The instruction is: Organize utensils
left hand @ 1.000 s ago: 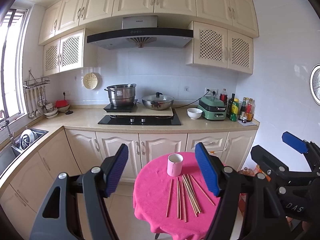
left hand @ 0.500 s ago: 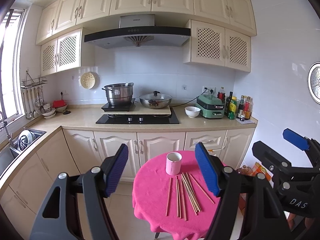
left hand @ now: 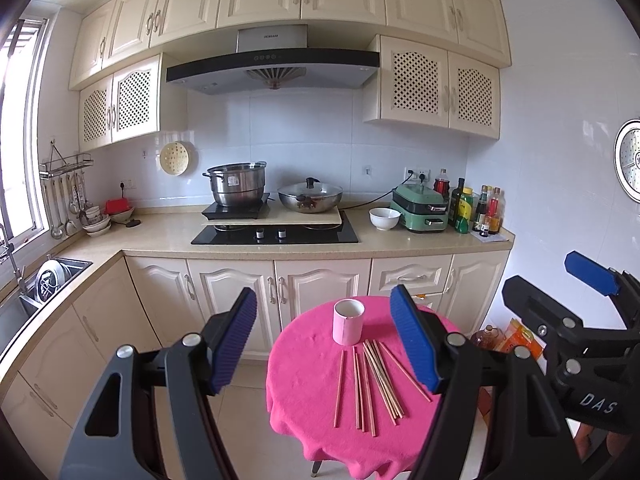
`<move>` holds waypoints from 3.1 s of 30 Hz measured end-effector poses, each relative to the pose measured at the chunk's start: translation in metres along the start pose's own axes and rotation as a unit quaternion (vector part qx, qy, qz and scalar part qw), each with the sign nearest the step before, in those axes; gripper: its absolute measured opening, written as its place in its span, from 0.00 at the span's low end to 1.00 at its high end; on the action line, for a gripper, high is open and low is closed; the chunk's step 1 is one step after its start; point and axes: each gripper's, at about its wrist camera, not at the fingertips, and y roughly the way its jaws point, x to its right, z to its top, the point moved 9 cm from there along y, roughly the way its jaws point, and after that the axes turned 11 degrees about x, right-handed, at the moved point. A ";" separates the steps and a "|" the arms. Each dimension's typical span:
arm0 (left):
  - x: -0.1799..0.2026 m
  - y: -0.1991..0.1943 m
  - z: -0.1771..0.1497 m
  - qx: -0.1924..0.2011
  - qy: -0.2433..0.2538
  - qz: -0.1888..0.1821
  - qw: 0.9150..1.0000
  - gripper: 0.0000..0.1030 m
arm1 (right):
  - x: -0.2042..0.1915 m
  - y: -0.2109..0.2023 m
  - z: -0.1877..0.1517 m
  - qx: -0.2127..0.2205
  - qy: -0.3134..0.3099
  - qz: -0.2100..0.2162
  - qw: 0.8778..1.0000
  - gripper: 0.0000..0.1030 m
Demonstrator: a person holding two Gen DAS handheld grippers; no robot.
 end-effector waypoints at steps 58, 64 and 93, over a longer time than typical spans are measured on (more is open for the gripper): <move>0.020 0.383 -0.402 -0.484 -0.001 -0.019 0.875 0.35 | 0.133 0.339 -0.388 -0.467 0.050 0.085 0.879 0.35; 0.022 0.395 -0.404 -0.481 0.015 -0.023 0.876 0.33 | 0.126 0.351 -0.410 -0.495 0.032 0.099 0.863 0.30; 0.030 0.386 -0.224 -0.215 -0.081 -0.058 0.971 0.05 | 0.142 0.377 -0.245 -0.291 0.152 0.137 0.934 0.06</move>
